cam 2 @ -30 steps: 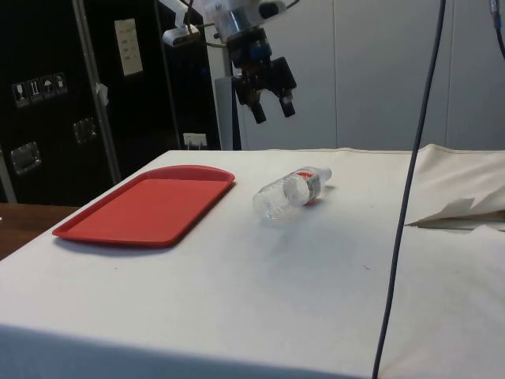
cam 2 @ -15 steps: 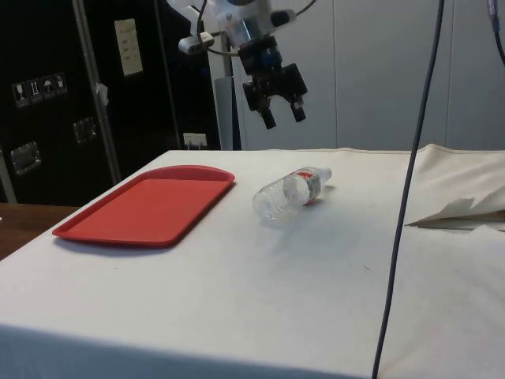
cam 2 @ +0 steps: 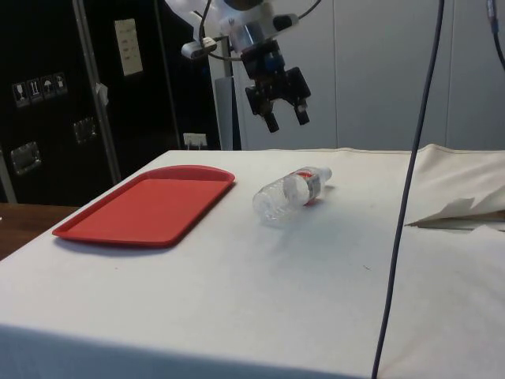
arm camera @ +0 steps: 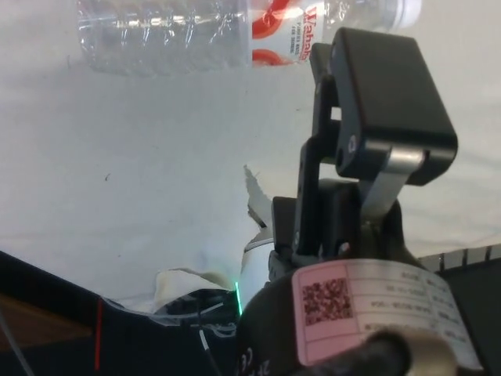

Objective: Place the bottle upright on the tray.

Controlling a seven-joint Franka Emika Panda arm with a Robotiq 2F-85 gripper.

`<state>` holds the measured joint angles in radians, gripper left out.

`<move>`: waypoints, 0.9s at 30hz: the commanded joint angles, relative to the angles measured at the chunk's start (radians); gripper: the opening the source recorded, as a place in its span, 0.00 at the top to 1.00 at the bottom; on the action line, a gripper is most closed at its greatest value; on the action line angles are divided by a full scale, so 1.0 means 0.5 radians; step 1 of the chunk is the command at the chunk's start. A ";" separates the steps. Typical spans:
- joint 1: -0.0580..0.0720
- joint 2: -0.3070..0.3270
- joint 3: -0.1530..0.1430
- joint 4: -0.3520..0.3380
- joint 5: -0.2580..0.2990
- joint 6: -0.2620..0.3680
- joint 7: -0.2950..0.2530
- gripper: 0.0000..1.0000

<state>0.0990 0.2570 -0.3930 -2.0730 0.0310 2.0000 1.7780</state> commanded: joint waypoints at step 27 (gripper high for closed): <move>0.002 0.008 -0.042 -0.246 -0.064 0.422 -0.088 0.00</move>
<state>0.0990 0.2700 -0.4130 -2.1770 0.0050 2.1750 1.7350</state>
